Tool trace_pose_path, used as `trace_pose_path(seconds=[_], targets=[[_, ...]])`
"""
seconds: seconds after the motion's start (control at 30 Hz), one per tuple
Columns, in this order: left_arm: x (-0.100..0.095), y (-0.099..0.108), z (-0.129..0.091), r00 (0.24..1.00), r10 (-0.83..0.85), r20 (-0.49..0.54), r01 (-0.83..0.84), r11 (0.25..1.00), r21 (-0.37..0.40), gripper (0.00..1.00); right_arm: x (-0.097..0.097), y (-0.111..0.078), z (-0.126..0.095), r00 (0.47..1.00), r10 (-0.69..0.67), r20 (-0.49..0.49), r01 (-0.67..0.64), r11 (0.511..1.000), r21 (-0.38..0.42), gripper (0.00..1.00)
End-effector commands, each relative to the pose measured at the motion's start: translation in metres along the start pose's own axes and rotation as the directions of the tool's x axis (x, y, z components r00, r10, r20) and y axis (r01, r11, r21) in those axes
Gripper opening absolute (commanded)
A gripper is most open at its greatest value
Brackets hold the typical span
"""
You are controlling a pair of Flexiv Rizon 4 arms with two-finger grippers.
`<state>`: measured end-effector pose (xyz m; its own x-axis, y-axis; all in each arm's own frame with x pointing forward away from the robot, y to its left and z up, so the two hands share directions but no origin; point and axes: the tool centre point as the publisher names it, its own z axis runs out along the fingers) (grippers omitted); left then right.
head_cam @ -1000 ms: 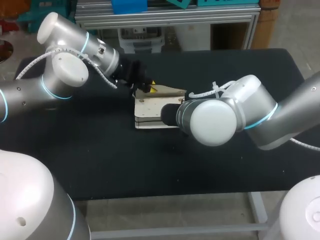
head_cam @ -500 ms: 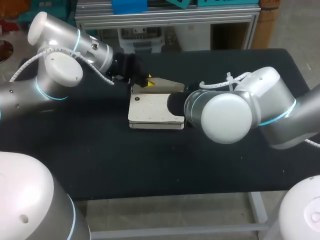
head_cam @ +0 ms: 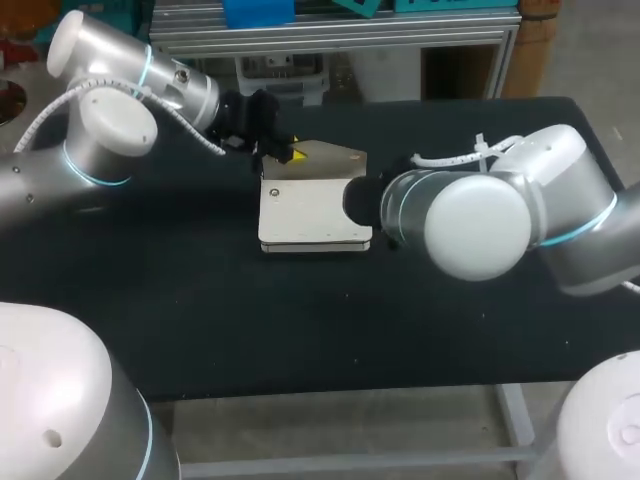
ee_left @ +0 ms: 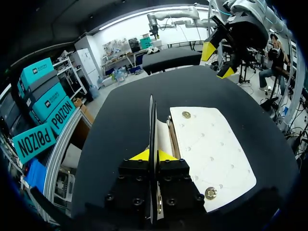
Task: Pick up the bag, open it, inspect its contents, close it, and place it on the opposite side
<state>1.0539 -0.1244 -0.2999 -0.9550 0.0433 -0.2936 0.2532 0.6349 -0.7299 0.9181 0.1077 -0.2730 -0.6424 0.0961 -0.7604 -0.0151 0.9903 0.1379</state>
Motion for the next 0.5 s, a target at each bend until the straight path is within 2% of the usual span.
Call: trace_pose_path(seconds=[0.03, 0.13, 0.3, 0.5], targets=[[-0.001, 0.000, 0.001, 1.000, 0.001, -0.001, -0.001, 1.000, 0.004, 0.00, -0.010, -0.005, 0.002, 0.999, -0.024, -0.022, 0.021, 0.994, -0.111, 0.00], [-0.001, 0.000, 0.001, 1.000, 0.001, -0.001, -0.001, 1.000, 0.004, 0.00, -0.016, -0.003, 0.004, 0.998, -0.045, -0.045, 0.039, 0.991, -0.127, 0.00], [-0.001, 0.000, 0.001, 1.000, 0.001, -0.001, -0.001, 1.000, 0.004, 0.00, -0.031, -0.003, 0.010, 0.992, -0.087, -0.095, 0.078, 0.992, -0.097, 0.00], [0.004, -0.013, 0.000, 0.989, -0.018, 0.145, 0.018, 1.000, 0.006, 0.00, -0.042, 0.001, 0.011, 0.980, -0.127, -0.154, 0.120, 0.991, -0.053, 0.00]])
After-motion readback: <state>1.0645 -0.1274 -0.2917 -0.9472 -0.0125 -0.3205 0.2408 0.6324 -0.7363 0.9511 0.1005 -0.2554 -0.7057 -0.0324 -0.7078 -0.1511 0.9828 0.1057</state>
